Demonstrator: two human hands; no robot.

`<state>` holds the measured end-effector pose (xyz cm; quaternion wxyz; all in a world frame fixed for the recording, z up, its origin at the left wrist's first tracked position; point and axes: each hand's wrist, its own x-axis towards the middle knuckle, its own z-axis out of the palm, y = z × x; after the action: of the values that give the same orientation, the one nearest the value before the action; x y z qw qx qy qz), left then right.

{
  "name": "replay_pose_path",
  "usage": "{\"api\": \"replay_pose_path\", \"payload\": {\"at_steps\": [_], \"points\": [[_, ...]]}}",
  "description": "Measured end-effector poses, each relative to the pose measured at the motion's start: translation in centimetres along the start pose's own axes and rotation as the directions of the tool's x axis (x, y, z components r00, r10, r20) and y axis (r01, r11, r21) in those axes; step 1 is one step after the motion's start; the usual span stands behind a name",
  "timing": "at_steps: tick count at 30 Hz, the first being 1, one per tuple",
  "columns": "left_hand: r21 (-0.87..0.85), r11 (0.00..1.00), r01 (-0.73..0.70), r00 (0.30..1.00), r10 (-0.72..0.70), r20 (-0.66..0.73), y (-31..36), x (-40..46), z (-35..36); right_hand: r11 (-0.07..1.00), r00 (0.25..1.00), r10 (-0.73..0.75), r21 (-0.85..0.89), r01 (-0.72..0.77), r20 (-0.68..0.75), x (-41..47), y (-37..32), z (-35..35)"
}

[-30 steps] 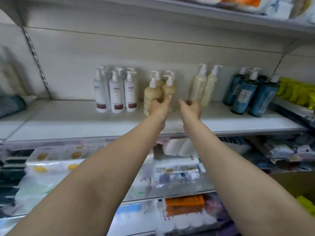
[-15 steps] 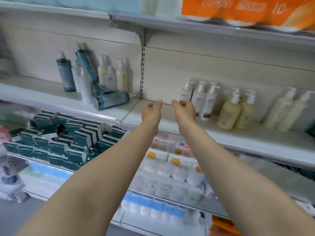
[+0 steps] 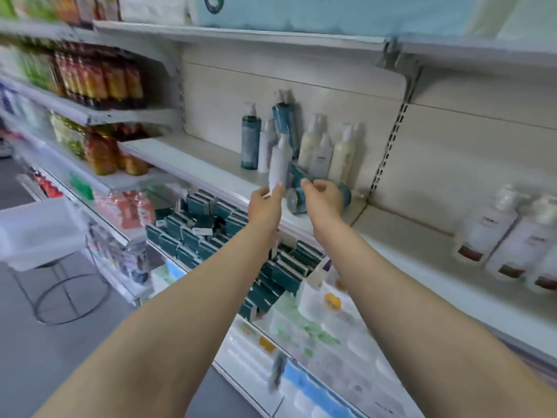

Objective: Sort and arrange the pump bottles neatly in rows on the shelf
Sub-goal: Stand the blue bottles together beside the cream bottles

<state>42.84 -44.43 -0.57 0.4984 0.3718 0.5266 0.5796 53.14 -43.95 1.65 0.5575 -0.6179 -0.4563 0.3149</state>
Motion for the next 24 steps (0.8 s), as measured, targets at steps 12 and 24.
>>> {"api": "replay_pose_path", "payload": {"at_steps": [12, 24], "points": [[0.000, 1.000, 0.014, 1.000, -0.014, -0.006, 3.4, 13.8, -3.4, 0.998, 0.998, 0.056, 0.028, -0.056, -0.006, 8.9, -1.3, 9.9], [0.089, 0.993, 0.074, 0.945, -0.098, 0.313, 2.4, 21.6, -2.4, 0.986, 0.989, 0.126, -0.096, -0.133, -0.079, 14.1, -0.9, 13.6]]}}
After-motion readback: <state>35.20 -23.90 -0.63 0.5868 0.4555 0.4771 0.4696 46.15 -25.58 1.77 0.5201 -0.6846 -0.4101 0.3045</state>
